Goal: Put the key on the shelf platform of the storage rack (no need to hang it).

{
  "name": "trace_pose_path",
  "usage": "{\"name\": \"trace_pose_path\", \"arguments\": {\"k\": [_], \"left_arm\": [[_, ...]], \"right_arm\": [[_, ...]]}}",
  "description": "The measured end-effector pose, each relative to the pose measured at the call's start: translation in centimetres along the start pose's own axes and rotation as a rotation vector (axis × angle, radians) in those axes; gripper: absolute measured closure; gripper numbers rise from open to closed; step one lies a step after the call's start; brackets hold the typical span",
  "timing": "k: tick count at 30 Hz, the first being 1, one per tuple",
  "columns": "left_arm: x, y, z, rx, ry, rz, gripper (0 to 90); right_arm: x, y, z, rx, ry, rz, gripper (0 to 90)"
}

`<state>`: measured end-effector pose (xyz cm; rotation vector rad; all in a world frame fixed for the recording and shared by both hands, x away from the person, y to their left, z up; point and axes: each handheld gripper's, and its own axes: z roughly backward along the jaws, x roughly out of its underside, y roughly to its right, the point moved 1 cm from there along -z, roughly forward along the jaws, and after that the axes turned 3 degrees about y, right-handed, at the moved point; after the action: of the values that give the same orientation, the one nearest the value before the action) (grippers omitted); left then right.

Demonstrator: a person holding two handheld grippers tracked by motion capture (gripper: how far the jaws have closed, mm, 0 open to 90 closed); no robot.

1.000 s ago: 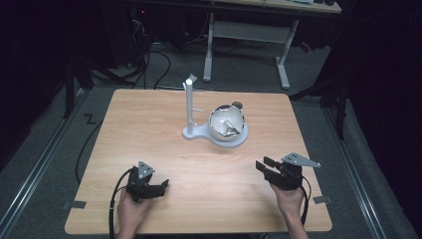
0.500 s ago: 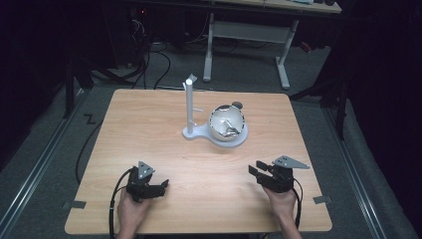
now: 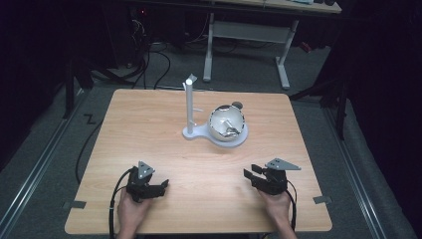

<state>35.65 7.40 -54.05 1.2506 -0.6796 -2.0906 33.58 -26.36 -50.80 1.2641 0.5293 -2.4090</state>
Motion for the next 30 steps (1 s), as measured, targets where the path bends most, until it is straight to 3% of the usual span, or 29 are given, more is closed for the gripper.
{"name": "trace_pose_path", "arguments": {"k": [30], "left_arm": [[0.0, 0.0, 0.0, 0.000, 0.000, 0.000, 17.3]], "right_arm": [[1.7, -1.0, -2.3, 0.056, -0.097, 0.066, 53.1]]}}
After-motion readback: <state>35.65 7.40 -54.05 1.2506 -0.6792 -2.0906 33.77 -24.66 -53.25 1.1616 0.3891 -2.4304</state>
